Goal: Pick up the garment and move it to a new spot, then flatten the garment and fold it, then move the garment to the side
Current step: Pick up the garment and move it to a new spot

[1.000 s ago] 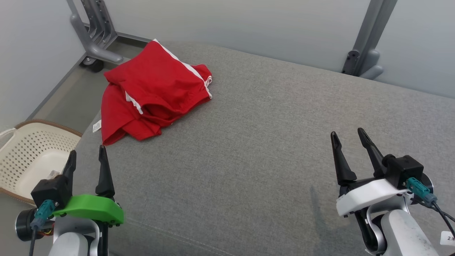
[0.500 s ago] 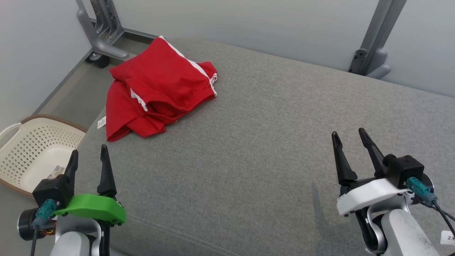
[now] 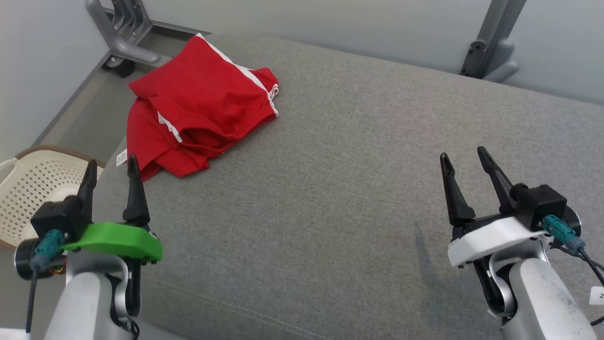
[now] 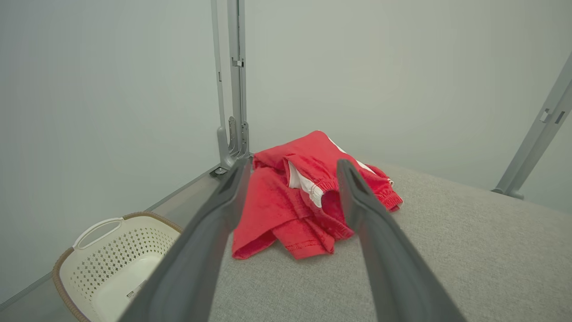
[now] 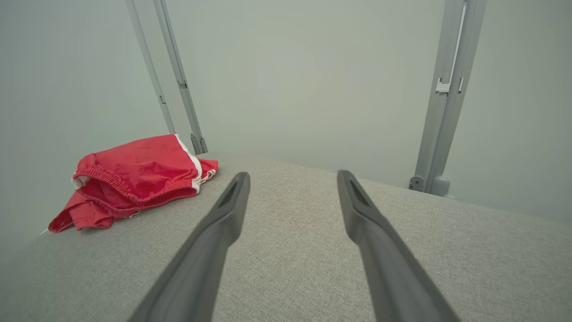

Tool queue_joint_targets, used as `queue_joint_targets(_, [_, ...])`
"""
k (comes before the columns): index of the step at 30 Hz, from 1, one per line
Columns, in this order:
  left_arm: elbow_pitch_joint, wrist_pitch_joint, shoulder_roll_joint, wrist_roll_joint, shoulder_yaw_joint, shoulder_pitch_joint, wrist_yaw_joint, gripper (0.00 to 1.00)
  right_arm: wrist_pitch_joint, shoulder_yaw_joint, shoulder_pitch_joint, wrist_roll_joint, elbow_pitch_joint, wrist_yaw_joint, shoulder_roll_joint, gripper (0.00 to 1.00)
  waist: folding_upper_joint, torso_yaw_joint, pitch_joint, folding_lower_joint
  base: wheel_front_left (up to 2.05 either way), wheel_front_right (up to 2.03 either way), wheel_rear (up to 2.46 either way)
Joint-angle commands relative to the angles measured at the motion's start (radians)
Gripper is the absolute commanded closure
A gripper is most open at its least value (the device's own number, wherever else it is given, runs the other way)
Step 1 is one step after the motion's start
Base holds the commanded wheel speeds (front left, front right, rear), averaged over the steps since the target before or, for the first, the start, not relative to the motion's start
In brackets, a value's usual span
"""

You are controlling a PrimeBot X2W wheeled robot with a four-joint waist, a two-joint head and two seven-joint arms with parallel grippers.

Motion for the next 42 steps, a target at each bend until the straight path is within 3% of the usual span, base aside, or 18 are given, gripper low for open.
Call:
queue_joint_targets(1, [0.005, 0.015, 0.008, -0.010, -0.002, -0.043, -0.009, 0.00, 0.010, 0.003, -0.023, -0.010, -0.016, 0.000, -0.010, 0.00, 0.0000, -0.043, 0.063, 0.0000, 0.00, 0.00, 0.00])
queue_joint_targets(7, [0.060, 0.078, 0.029, -0.026, -0.013, -0.173, -0.037, 0.00, 0.055, 0.009, -0.079, -0.025, -0.075, 0.000, -0.040, 0.00, 0.0000, -0.105, 0.193, 0.0000, 0.00, 0.00, 0.00])
queue_joint_targets(16, [0.262, 0.165, 0.048, -0.058, -0.016, -0.321, -0.068, 0.00, 0.093, 0.019, -0.138, -0.039, -0.127, 0.000, -0.064, 0.00, 0.0000, -0.164, 0.322, 0.0000, 0.00, 0.00, 0.00])
queue_joint_targets(26, [0.470, 0.122, 0.071, -0.085, 0.020, -0.430, -0.054, 0.00, 0.099, 0.012, -0.165, -0.049, -0.146, 0.000, -0.071, 0.00, 0.0000, -0.178, 0.383, 0.0000, 0.00, 0.00, 0.00])
queue_joint_targets(27, [0.482, 0.111, 0.073, -0.084, 0.022, -0.435, -0.052, 0.07, 0.098, 0.011, -0.165, -0.050, -0.146, 0.000, -0.069, 0.00, 0.0000, -0.177, 0.383, 0.0000, 0.00, 0.00, 0.00])
queue_joint_targets(28, [0.491, 0.098, 0.074, -0.084, 0.023, -0.439, -0.054, 0.56, 0.097, 0.011, -0.164, -0.050, -0.144, 0.000, -0.068, 0.00, 0.0000, -0.176, 0.382, 0.0000, 0.00, 0.00, 0.00])
queue_joint_targets(30, [0.497, 0.066, 0.073, -0.079, 0.022, -0.443, -0.054, 1.00, 0.095, 0.007, -0.160, -0.052, -0.141, 0.000, -0.066, 0.00, 0.0000, -0.171, 0.377, 0.0000, 0.00, 0.00, 0.00])
queue_joint_targets(36, [0.461, -0.010, 0.079, -0.053, 0.010, -0.394, -0.036, 1.00, 0.080, 0.001, -0.131, -0.044, -0.118, 0.000, -0.050, 0.00, 0.0000, -0.158, 0.327, 0.0000, 0.00, 0.00, 0.00])
queue_joint_targets(42, [0.301, -0.039, 0.100, -0.011, -0.005, -0.302, 0.013, 1.00, 0.051, -0.005, -0.093, -0.026, -0.079, 0.000, -0.026, 0.00, 0.0000, -0.158, 0.235, 0.0000, 0.00, 0.00, 0.00])
